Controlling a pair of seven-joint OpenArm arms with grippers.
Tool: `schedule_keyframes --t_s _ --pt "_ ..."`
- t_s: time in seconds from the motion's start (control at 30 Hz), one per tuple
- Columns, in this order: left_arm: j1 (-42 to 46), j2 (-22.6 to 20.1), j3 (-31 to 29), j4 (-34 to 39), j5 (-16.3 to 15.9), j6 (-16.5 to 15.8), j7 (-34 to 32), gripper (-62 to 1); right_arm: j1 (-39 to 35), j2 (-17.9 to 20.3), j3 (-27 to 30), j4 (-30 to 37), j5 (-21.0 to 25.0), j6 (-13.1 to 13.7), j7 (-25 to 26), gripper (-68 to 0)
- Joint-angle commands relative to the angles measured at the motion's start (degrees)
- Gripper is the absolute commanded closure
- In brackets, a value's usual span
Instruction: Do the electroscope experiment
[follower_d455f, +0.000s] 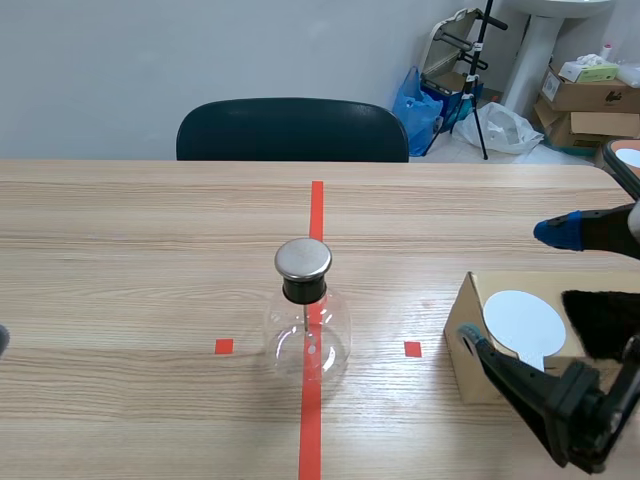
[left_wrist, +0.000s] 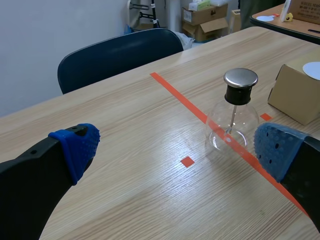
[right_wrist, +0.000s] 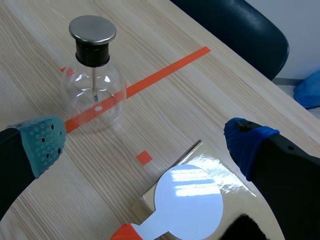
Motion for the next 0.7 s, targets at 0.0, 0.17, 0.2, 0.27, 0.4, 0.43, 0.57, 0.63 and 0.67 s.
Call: schedule_keyframes --t_s 0.0,0.17,0.2,0.27,0.4,0.43,0.57,0.63,0.67 --pt "0.4 0.6 -0.2 0.5 -0.3 -0.1 -0.7 -62.3 0.5 -1.0 1.7 1.0 1.3 -0.4 0.9 -67.9" --pt "0.4 0.6 -0.2 0.5 0.1 -0.1 -0.7 -62.3 -0.5 -1.8 4.3 1.0 2.1 1.2 0.9 -67.9" --pt "0.4 0.6 -0.2 0.5 0.8 -0.1 -0.7 -62.3 -0.6 -1.8 4.8 1.0 2.5 2.2 0.9 -67.9" --pt "0.4 0.6 -0.2 0.5 2.6 -0.1 -0.7 -62.3 -0.8 -1.9 5.4 1.0 2.7 2.6 0.9 -67.9" --pt "0.4 0.6 -0.2 0.5 5.1 -0.1 -0.7 -62.3 -0.9 -2.4 5.4 1.0 2.7 2.5 0.0 -67.9" --pt "0.4 0.6 -0.2 0.5 5.1 -0.1 -0.7 -62.3 -0.9 -2.4 5.4 1.0 2.7 2.5 0.0 -67.9" --pt "0.4 0.6 -0.2 0.5 5.1 -0.1 -0.7 -62.3 -0.9 -2.4 5.4 1.0 2.7 2.5 0.0 -67.9" --pt "0.4 0.6 -0.2 0.5 5.1 -0.1 -0.7 -62.3 -0.9 -2.4 5.4 1.0 2.6 2.5 0.0 -67.9" --pt "0.4 0.6 -0.2 0.5 5.1 -0.1 -0.7 -62.3 -0.9 -2.4 5.4 1.0 2.6 2.5 0.0 -67.9"
